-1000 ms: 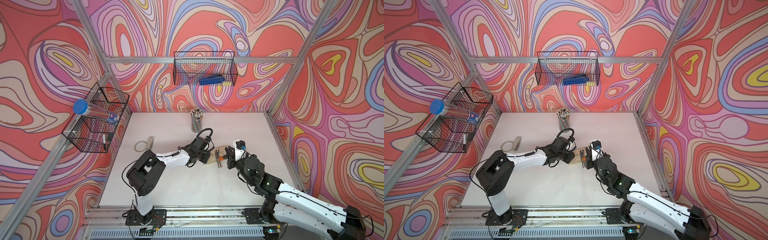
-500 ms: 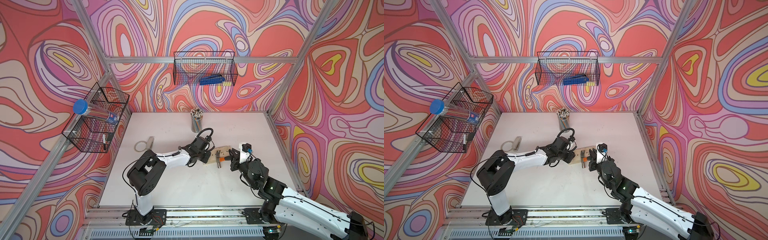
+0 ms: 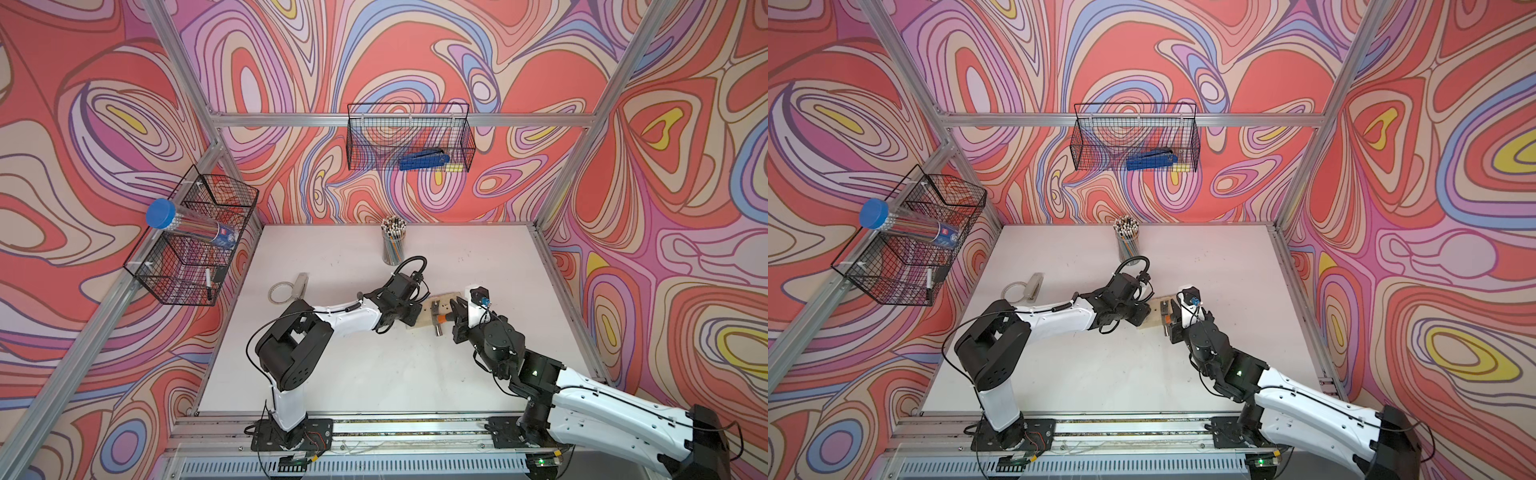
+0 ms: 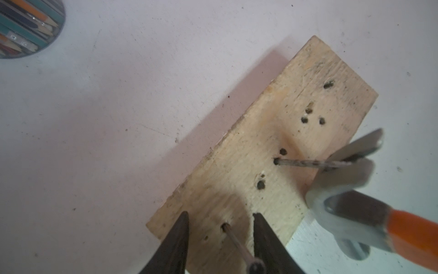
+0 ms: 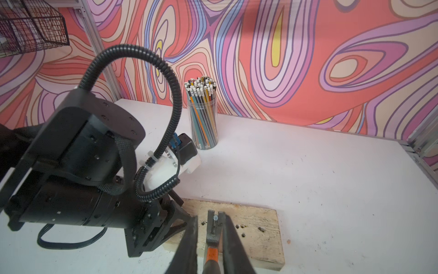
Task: Use a claw hammer to pull out a nail
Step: Remove the nail from the mounting plate.
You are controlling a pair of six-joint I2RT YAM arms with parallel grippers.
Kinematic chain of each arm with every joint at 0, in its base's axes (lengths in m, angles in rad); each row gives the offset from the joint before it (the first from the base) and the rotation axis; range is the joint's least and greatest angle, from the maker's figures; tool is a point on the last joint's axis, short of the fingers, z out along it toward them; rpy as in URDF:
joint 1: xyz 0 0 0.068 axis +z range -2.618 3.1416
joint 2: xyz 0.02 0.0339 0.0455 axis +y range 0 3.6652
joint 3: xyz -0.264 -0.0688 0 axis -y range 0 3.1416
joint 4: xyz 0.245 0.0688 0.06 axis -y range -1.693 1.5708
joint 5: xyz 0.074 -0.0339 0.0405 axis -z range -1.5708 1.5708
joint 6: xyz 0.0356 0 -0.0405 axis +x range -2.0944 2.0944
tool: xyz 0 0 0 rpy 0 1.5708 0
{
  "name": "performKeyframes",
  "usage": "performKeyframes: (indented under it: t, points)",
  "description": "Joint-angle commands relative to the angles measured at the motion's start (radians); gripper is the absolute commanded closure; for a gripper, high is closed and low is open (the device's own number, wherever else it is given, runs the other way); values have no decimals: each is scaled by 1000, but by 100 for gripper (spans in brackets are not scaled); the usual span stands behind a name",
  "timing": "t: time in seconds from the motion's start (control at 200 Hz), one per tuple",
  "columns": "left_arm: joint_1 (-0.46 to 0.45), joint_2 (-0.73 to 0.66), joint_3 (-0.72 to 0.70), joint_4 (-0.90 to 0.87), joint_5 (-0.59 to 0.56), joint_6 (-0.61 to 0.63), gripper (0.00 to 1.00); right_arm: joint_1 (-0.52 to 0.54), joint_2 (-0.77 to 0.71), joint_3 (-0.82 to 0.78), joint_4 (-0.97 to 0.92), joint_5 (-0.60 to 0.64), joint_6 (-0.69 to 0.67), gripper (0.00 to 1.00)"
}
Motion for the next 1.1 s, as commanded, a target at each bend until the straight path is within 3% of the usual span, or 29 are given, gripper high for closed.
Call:
performKeyframes:
  t: [0.0, 0.326, 0.491, 0.781, 1.097]
  points:
    - [4, 152, -91, -326, -15, -36, 55, 72, 28, -37, -133, -73, 72, 100]
    - [2, 166, -75, -343, -10, -48, 55, 79, -68, -90, -141, -25, 92, 100]
    - [2, 181, -64, -359, -11, -53, 55, 80, -17, -45, -140, -50, 36, 100]
    - [2, 184, -60, -373, -11, -65, 55, 192, 75, -137, -121, 33, 211, 100]
    - [2, 181, -63, -373, -15, -68, 55, 222, 31, -143, -158, 84, 243, 100]
